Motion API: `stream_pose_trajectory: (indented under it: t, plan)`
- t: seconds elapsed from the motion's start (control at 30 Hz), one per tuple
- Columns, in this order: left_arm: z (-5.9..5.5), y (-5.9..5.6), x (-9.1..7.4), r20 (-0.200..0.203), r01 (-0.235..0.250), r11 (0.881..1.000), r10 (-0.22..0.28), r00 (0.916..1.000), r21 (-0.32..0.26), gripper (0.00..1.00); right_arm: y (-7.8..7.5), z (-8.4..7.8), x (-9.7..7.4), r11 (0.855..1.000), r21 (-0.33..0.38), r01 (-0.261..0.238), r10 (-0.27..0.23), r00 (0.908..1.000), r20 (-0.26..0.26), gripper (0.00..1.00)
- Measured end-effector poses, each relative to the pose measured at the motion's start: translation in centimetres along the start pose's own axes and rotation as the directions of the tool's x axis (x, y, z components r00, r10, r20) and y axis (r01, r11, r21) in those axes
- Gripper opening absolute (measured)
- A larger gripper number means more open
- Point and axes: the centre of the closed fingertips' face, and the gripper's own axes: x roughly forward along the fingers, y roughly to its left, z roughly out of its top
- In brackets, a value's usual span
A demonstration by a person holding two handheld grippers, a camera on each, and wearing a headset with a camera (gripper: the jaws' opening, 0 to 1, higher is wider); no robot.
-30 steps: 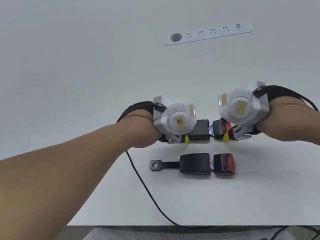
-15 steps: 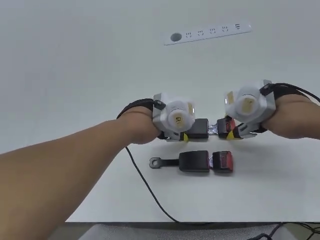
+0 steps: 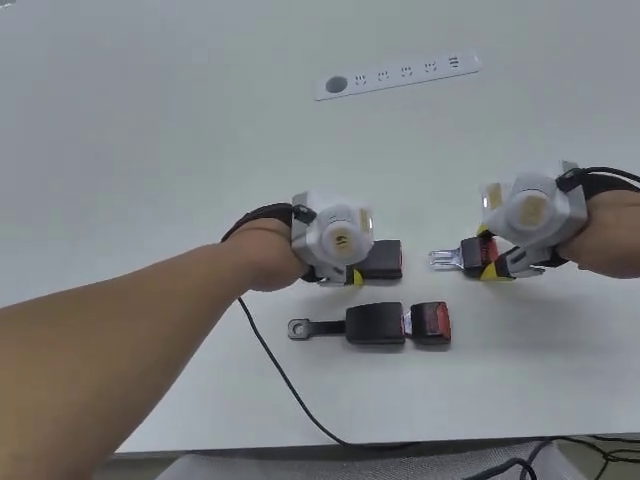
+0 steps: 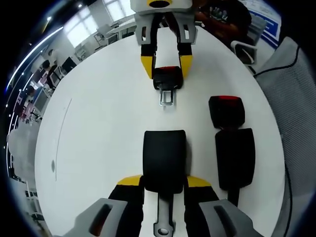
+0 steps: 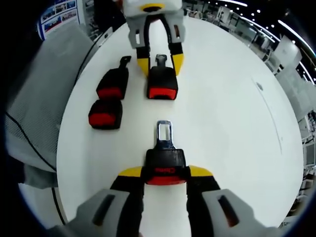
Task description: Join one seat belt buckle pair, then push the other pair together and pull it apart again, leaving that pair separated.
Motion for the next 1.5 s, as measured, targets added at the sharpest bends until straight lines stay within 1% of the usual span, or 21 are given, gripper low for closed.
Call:
stream_pose_trajectory:
  t: [0.1, 0.2, 0.4, 0.5, 0.57, 0.63, 0.67, 0.73, 0.8, 0.83, 0.9, 0.93, 0.97, 1.1, 1.2, 1.23, 1.27, 1.3, 1.33, 1.43, 1.5]
  plan:
    - [0.0, 0.0, 0.0, -0.008, 0.001, 1.0, -0.001, 1.0, 0.0, 0.32, 0.1, -1.3, -0.5, 1.0, 0.007, -0.002, 0.002, 1.0, -0.005, 0.32]
    - [0.0, -0.1, 0.0, -0.01, 0.001, 1.0, -0.001, 1.0, -0.001, 0.32, 0.2, -2.6, -1.1, 1.0, -0.008, 0.001, -0.001, 0.9998, -0.022, 0.32]
    - [0.1, -0.2, 0.0, -0.019, -0.009, 1.0, 0.009, 0.9998, 0.025, 0.32, -0.3, -5.2, -1.9, 0.998, -0.054, 0.019, -0.023, 0.9963, -0.083, 0.33]
    - [0.0, -0.1, -0.1, -0.009, -0.012, 1.0, 0.012, 0.9999, 0.007, 0.33, -0.3, -5.4, -2.0, 0.998, -0.057, 0.02, -0.025, 0.9957, -0.089, 0.34]
    - [-0.3, -0.3, -0.3, 0.005, -0.008, 1.0, 0.008, 1.0, 0.014, 0.34, -0.2, -5.4, -2.0, 0.998, -0.066, 0.02, -0.026, 0.9955, -0.091, 0.35]
    - [-0.6, 0.0, -0.5, 0.009, -0.023, 1.0, 0.023, 0.9997, 0.007, 0.39, -0.2, -5.4, -2.1, 0.998, -0.059, 0.026, -0.031, 0.9954, -0.091, 0.36]
    - [-0.6, 0.1, -0.7, 0.016, -0.03, 1.0, 0.03, 0.9994, -0.001, 0.41, -0.2, -5.3, -2.1, 0.998, -0.057, 0.032, -0.037, 0.9957, -0.085, 0.36]
    - [-0.4, 0.4, -1.2, 0.052, -0.052, 0.996, 0.056, 0.9971, -0.07, 0.42, -0.4, -5.3, -2.2, 0.997, -0.052, 0.051, -0.055, 0.9959, -0.072, 0.38]
    - [-0.2, 0.5, -2.0, 0.08, -0.06, 0.993, 0.068, 0.9945, -0.097, 0.43, -0.5, -5.5, -2.3, 0.997, -0.026, 0.066, -0.068, 0.9955, -0.067, 0.39]
    - [-0.3, 0.5, -2.4, 0.081, -0.068, 0.993, 0.076, 0.9938, -0.099, 0.44, -0.4, -5.3, -2.5, 0.997, 0.022, 0.077, -0.076, 0.9963, -0.041, 0.39]
    - [-0.5, 0.2, -3.3, 0.086, -0.082, 0.991, 0.092, 0.9921, -0.109, 0.45, -0.6, -5.0, -3.0, 0.992, 0.073, 0.099, -0.099, 0.9951, -0.006, 0.39]
    - [-0.7, -0.1, -3.9, 0.087, -0.092, 0.989, 0.102, 0.9911, -0.112, 0.45, -0.5, -4.8, -3.5, 0.987, 0.115, 0.112, -0.114, 0.9933, 0.016, 0.4]
    - [-0.9, -0.4, -4.2, 0.086, -0.101, 0.989, 0.111, 0.9901, -0.113, 0.46, -0.4, -4.5, -3.8, 0.984, 0.137, 0.118, -0.124, 0.9916, 0.038, 0.4]
    - [-1.3, -1.9, -5.9, 0.113, -0.119, 0.983, 0.135, 0.9843, -0.139, 0.5, 0.2, -3.6, -5.2, 0.968, 0.204, 0.147, -0.17, 0.9802, 0.102, 0.45]
    - [-2.3, -2.7, -7.2, 0.132, -0.144, 0.967, 0.174, 0.9759, -0.21, 0.52, 1.1, -2.8, -6.2, 0.956, 0.245, 0.159, -0.199, 0.9694, 0.144, 0.48]
    - [-2.5, -2.8, -7.6, 0.139, -0.153, 0.958, 0.191, 0.9718, -0.243, 0.53, 1.3, -2.6, -6.5, 0.955, 0.251, 0.159, -0.201, 0.9675, 0.153, 0.49]
    - [-2.7, -3.1, -8.1, 0.149, -0.15, 0.944, 0.201, 0.9683, -0.295, 0.54, 1.9, -2.1, -6.7, 0.949, 0.283, 0.141, -0.198, 0.9622, 0.187, 0.5]
    - [-3.0, -3.2, -8.5, 0.156, -0.15, 0.936, 0.207, 0.9658, -0.319, 0.55, 2.2, -2.0, -7.0, 0.944, 0.301, 0.136, -0.202, 0.9593, 0.198, 0.5]
    - [-3.3, -3.3, -9.0, 0.158, -0.159, 0.929, 0.221, 0.9623, -0.335, 0.56, 2.4, -2.0, -7.3, 0.942, 0.303, 0.142, -0.209, 0.9571, 0.201, 0.51]
    - [-3.9, -3.9, -10.3, 0.163, -0.169, 0.914, 0.243, 0.9563, -0.368, 0.58, 3.3, -2.0, -7.9, 0.938, 0.314, 0.146, -0.218, 0.9529, 0.211, 0.54]
    - [-4.1, -4.4, -11.0, 0.17, -0.177, 0.9, 0.262, 0.9499, -0.398, 0.61, 3.9, -1.9, -8.4, 0.934, 0.32, 0.159, -0.237, 0.9465, 0.219, 0.58]
